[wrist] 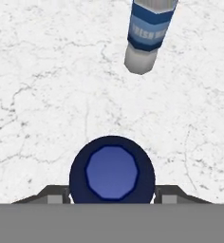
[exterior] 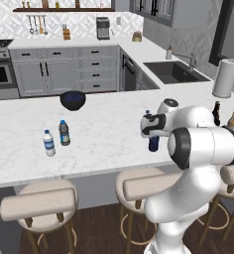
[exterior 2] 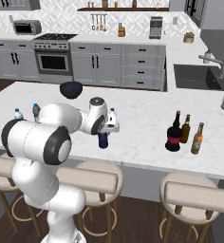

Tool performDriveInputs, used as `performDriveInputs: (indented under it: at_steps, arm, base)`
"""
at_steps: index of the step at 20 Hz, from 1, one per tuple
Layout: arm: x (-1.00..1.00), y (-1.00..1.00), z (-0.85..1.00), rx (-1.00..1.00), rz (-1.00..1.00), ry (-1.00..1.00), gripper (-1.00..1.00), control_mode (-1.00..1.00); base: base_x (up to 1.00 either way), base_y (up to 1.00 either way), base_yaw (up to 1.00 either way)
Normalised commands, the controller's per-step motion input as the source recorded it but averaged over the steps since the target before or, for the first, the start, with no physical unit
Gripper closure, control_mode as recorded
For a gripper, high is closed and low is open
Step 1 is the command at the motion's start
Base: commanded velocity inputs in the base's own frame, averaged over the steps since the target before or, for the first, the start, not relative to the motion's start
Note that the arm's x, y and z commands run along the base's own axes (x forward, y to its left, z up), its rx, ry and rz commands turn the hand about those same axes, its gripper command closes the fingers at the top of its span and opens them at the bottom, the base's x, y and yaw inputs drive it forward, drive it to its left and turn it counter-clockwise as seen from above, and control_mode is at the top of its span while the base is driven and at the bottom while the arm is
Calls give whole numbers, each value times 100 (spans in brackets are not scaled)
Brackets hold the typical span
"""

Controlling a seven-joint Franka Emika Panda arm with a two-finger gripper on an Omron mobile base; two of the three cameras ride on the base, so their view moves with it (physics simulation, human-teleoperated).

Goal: Move the plastic bottles in the middle to the plastics group, and the glass bottles in the middle to the glass group.

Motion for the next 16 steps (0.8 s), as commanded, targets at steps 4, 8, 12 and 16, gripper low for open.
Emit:
performDriveInputs:
  at_steps: [4,8,12,16]
  arm:
    - [-13,62,45,0,19,0,100,-100]
    - [-11,97,39,0,22,1,100,-100]
    - [-28,100,29,0,25,8,100,-100]
    - [-31,100,16,0,27,8,100,-100]
  base:
    - [0,0,0]
    - [0,0,0]
    - [0,0,0]
    - [0,0,0]
